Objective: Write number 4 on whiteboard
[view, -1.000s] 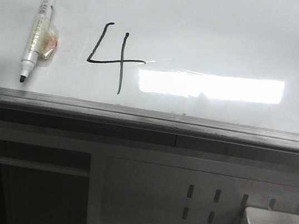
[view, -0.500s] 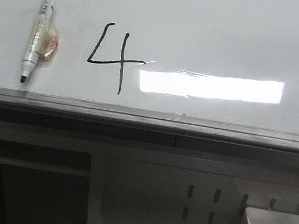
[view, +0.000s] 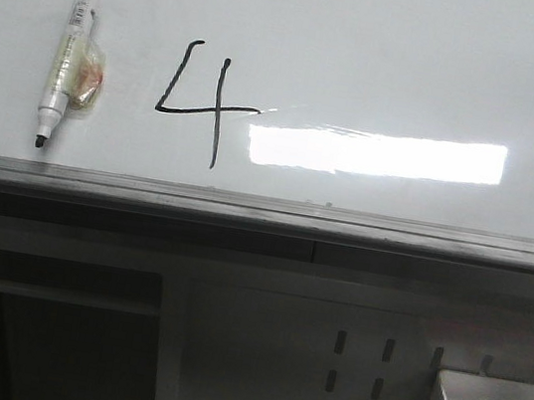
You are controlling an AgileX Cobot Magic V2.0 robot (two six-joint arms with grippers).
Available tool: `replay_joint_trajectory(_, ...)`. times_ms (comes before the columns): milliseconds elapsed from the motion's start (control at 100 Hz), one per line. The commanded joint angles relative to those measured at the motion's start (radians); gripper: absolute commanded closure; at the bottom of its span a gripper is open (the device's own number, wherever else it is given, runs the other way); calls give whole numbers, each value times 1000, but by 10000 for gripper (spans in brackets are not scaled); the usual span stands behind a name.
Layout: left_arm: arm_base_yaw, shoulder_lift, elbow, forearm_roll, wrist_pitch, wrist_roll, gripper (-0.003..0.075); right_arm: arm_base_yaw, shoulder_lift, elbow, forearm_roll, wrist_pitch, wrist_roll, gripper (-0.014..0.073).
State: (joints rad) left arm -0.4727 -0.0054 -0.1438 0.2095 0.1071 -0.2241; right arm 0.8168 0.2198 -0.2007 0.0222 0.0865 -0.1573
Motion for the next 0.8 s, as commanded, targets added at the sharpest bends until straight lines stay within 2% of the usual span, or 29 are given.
replay_joint_trajectory(0, 2, -21, -27, 3, -67, 2, 741, -4, 6, -26, -10, -70, -1, 658)
replay_joint_trajectory(460, 8, -21, 6, -9, -58, 2, 741, -4, 6, -26, -10, -70, -1, 658)
replay_joint_trajectory(550, 58, -21, 21, -39, -34, 2, 741, -4, 6, -26, -10, -70, -1, 658)
replay_joint_trajectory(660, 169, -21, 40, -95, -13, 10, 741, -4, 6, -26, -10, -70, -1, 658)
replay_joint_trajectory(790, 315, -21, 54, -178, -16, 163, 741, -4, 6, -26, -10, -70, -1, 658)
